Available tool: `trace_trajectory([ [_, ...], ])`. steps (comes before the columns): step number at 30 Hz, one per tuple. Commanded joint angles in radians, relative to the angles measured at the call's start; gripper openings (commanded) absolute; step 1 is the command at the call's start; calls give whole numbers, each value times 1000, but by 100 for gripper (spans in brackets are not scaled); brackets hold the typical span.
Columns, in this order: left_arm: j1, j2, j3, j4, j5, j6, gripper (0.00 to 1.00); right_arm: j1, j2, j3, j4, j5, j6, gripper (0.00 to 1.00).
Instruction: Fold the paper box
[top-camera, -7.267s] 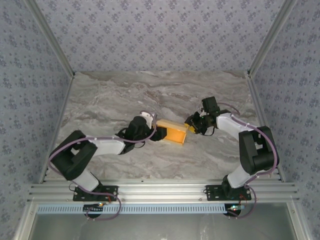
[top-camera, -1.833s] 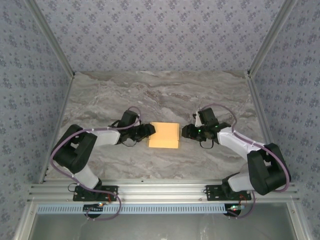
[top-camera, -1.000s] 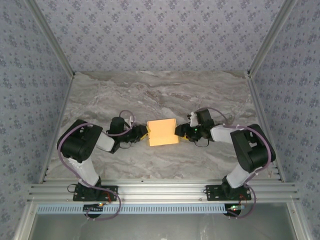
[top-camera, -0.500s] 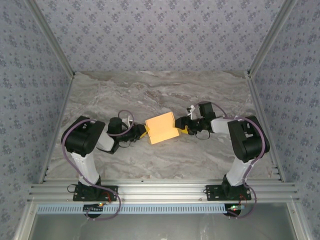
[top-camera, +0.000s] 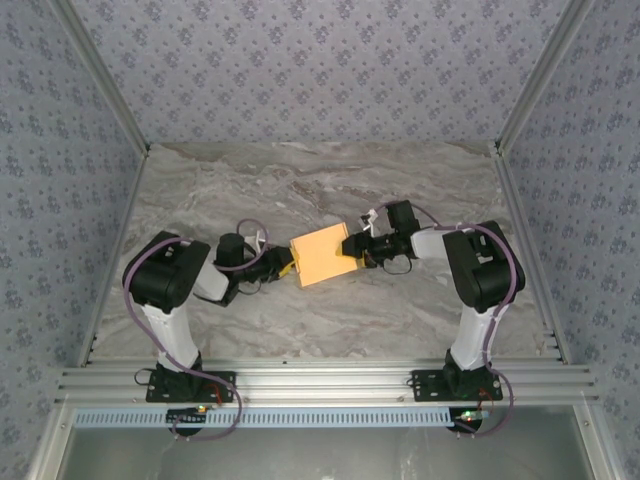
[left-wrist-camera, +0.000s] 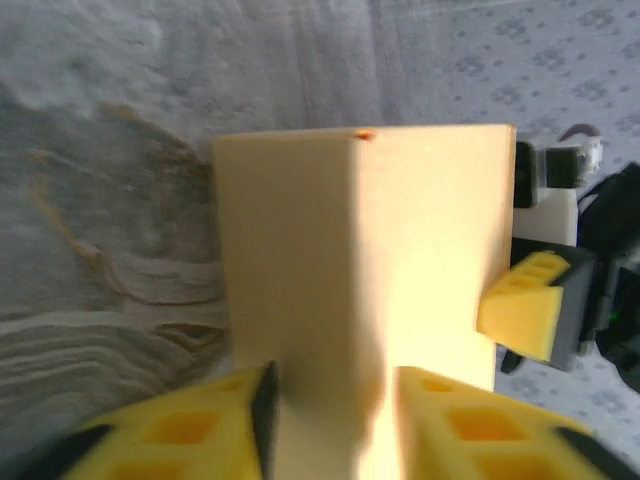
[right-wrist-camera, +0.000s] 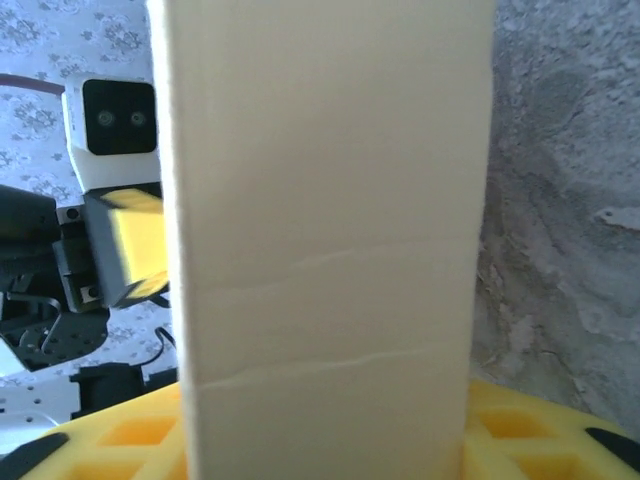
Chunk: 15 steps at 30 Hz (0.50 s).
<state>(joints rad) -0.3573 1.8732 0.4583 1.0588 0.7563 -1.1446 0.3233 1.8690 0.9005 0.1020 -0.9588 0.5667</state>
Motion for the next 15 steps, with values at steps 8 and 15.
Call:
trace_trajectory([
  [8,-18,-443,50,-613,-204,391,86,-3,-126,-33,-210,95,292,47],
  [15,-227,-801,-144,-425,-668,1096,99,-20,-210,-34,-328,106,467,45],
])
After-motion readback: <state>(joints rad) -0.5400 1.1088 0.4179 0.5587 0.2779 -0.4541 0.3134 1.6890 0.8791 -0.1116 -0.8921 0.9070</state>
